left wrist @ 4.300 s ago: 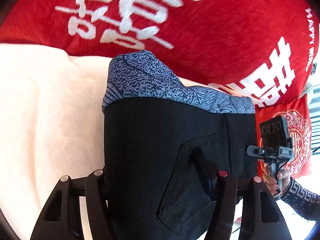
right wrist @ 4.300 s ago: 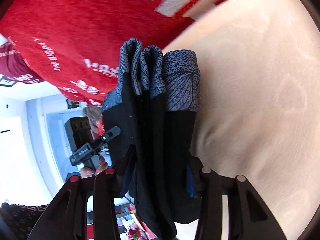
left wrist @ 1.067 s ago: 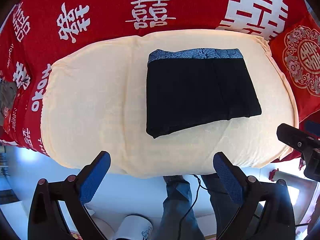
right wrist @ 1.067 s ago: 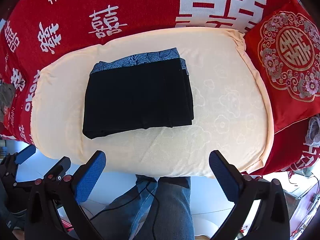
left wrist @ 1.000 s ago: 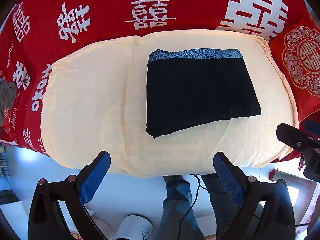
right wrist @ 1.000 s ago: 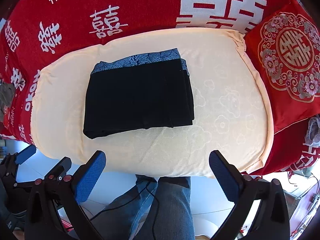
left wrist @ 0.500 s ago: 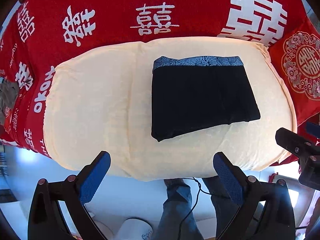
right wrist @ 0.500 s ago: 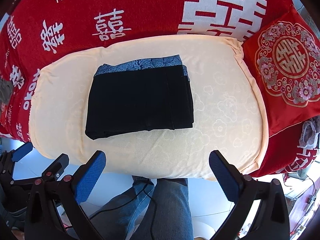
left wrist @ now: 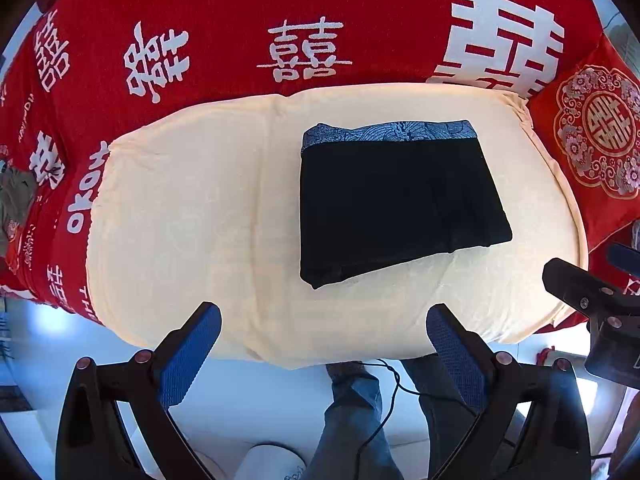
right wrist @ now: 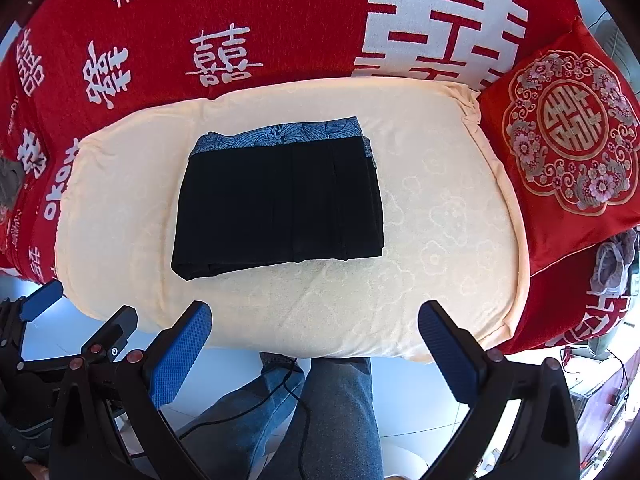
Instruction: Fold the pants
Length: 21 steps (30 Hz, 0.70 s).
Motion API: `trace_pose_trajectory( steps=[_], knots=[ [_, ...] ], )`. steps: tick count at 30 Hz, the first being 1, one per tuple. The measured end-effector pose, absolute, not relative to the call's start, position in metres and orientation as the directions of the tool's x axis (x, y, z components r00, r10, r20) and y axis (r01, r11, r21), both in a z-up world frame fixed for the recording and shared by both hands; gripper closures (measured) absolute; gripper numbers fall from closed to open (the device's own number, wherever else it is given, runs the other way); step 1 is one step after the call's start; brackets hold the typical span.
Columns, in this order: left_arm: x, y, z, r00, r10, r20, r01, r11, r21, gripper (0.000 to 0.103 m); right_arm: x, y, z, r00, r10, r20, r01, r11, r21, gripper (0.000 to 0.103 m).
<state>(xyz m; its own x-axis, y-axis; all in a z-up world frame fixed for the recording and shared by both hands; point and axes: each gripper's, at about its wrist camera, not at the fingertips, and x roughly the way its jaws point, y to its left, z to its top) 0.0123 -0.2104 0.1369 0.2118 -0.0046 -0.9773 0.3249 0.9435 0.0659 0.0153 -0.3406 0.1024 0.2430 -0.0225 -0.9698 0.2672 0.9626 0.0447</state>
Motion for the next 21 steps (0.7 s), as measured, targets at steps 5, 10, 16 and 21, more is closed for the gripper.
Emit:
trace_pose_trajectory(
  steps=[5,10,16,21],
  knots=[
    [0.0118,-0.2118,0.1377,0.217,-0.003,-0.976,0.332,0.941,0.071,0.000,0.0149,-0.3389,0.1031,0.241,-0.025,-0.970,0.267,0.963,0.041,0.000],
    [0.0113,-0.2129,0.1375,0.215,-0.002,-0.977,0.327,0.942,0.070,0.000,0.0154,-0.3382,0.1019,0.242,-0.031,-0.970,0.262,0.965,0.034,0.000],
    [0.0108,-0.2120,0.1364,0.223,0.006,-0.975,0.325,0.942,0.081,0.000,0.0167,-0.3382,0.1007,0.236,-0.037,-0.971,0.257,0.966,0.025,0.000],
    [0.0107,-0.2116,0.1356,0.222,0.006,-0.975,0.322,0.943,0.080,0.000,0.0178,-0.3392,0.0979,0.231,-0.028,-0.973,0.256,0.966,0.033,0.000]
  ],
)
